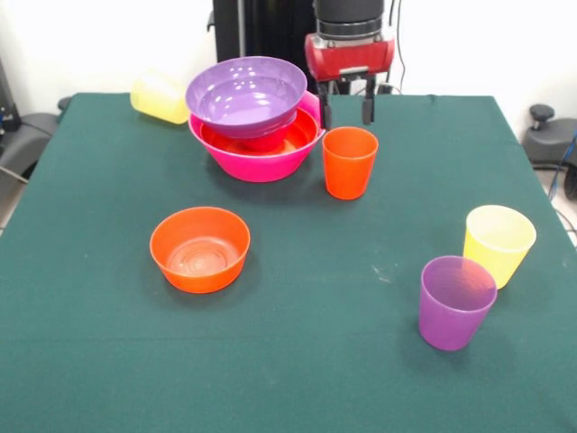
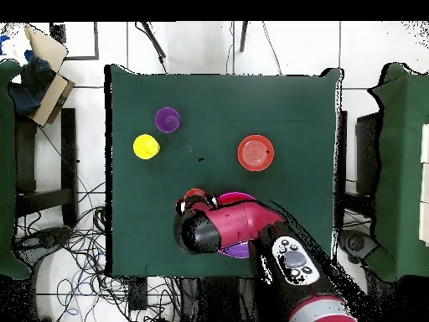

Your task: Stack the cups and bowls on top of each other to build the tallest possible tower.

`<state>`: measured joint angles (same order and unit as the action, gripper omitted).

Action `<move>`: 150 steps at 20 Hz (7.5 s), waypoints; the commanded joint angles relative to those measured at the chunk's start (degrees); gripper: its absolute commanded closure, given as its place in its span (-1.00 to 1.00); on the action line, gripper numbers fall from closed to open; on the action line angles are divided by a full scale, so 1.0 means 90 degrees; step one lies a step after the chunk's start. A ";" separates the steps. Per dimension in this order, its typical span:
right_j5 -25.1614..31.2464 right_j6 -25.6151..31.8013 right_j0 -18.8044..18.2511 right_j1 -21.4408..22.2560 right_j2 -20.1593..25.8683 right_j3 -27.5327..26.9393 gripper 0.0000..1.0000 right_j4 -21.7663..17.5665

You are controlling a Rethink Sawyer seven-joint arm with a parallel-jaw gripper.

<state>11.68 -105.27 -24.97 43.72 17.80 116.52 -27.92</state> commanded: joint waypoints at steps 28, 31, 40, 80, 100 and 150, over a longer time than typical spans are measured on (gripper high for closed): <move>-0.1153 -0.1197 0.0919 -0.1456 -0.0909 -0.0395 -1.00 0.0444; -0.1107 -0.1172 0.0894 -0.1408 -0.0891 -0.0377 -1.00 0.0453; -0.0804 -0.1002 0.0558 -0.1014 -0.0620 -0.0120 -1.00 0.0432; -0.0339 -0.1061 0.0838 -0.0333 -0.0642 0.0168 -1.00 0.0792; -0.1257 -0.1007 0.1095 -0.1708 -0.1113 -0.0860 -1.00 0.0662; 0.2671 -0.0882 0.2362 0.0549 -0.1245 -0.2600 1.00 0.2089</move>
<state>25.43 -108.31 -5.35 47.30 4.96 100.23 -10.89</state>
